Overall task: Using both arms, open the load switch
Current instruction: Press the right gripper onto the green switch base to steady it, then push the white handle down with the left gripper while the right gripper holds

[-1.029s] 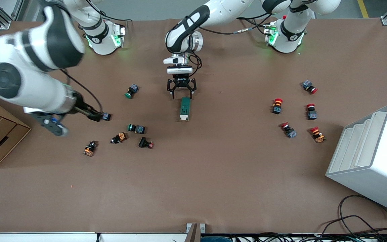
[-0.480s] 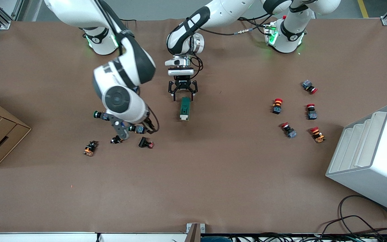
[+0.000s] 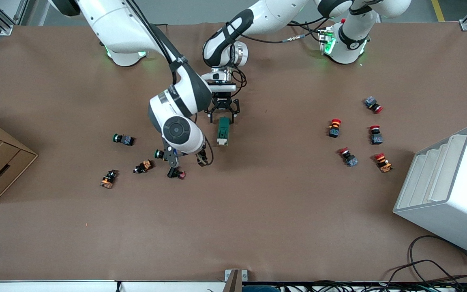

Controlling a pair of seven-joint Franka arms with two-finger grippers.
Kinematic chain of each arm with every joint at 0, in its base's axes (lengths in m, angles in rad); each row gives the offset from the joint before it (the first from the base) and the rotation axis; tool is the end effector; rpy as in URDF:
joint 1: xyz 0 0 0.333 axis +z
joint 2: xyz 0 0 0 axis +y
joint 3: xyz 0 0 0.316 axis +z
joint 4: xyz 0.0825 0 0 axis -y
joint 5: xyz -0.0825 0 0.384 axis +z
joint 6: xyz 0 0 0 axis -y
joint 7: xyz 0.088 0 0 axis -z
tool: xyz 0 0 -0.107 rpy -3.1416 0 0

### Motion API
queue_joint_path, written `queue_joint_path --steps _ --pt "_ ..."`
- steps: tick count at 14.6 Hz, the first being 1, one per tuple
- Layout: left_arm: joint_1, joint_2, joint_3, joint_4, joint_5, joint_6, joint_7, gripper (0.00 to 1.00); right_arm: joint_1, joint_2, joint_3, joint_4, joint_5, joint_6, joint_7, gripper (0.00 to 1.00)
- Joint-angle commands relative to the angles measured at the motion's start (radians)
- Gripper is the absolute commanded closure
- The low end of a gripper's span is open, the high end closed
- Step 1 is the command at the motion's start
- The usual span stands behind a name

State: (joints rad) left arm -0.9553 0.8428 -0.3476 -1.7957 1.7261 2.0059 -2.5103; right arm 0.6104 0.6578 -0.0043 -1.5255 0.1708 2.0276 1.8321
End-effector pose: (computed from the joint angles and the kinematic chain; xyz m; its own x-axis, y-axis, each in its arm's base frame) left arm 0.2288 -0.5806 0.0918 0.5100 0.0149 0.8600 -0.0082 -0.9997 0.0222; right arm 0.5621 0.4019 0.2607 0.2457 -0.9651 -0.0905 -0.9470 -0.2589 0.1900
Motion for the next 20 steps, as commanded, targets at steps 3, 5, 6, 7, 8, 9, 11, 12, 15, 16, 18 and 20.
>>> queue_joint_path --steps 3,5,6,7,8,9,11,12,15,16,18,20 --pt "-0.011 0.01 0.004 -0.005 0.024 -0.021 -0.028 0.0 0.049 0.074 -0.008 0.018 0.082 0.031 0.084 0.0" --pt "-0.011 0.018 0.004 -0.005 0.036 -0.035 -0.028 0.0 0.049 0.086 -0.006 0.018 0.098 0.03 0.081 0.0" --pt "-0.013 0.025 0.004 -0.004 0.038 -0.038 -0.028 0.0 0.052 0.088 -0.006 0.018 0.101 0.026 0.081 0.0" --pt "-0.017 0.032 0.004 -0.004 0.04 -0.045 -0.028 0.0 0.058 0.088 -0.006 0.018 0.119 0.026 0.081 0.0" --pt "-0.019 0.035 0.004 -0.002 0.04 -0.053 -0.028 0.0 0.068 0.088 -0.006 0.018 0.14 0.025 0.081 0.0" --pt "-0.019 0.035 0.004 -0.002 0.04 -0.055 -0.028 0.0 0.075 0.089 -0.006 0.016 0.15 0.022 0.081 0.0" --pt "-0.019 0.035 0.004 0.001 0.041 -0.055 -0.03 0.0 0.083 0.094 -0.006 0.016 0.154 0.017 0.085 0.0" --pt "-0.019 0.036 0.004 0.002 0.041 -0.055 -0.03 0.0 0.084 0.095 -0.006 0.016 0.154 0.014 0.088 0.0" --pt "-0.02 0.041 0.004 0.004 0.044 -0.055 -0.041 0.0 0.089 0.094 -0.006 0.019 0.154 -0.027 0.101 0.0" --pt "-0.02 0.041 0.004 0.004 0.044 -0.055 -0.044 0.0 0.095 0.094 -0.006 0.019 0.154 -0.038 0.102 0.0" --pt "-0.022 0.042 0.004 0.004 0.044 -0.055 -0.045 0.0 0.095 0.092 -0.006 0.025 0.156 -0.069 0.102 0.0" --pt "-0.022 0.042 0.004 0.004 0.05 -0.056 -0.047 0.0 0.091 0.092 -0.006 0.056 0.157 -0.11 0.102 0.0"
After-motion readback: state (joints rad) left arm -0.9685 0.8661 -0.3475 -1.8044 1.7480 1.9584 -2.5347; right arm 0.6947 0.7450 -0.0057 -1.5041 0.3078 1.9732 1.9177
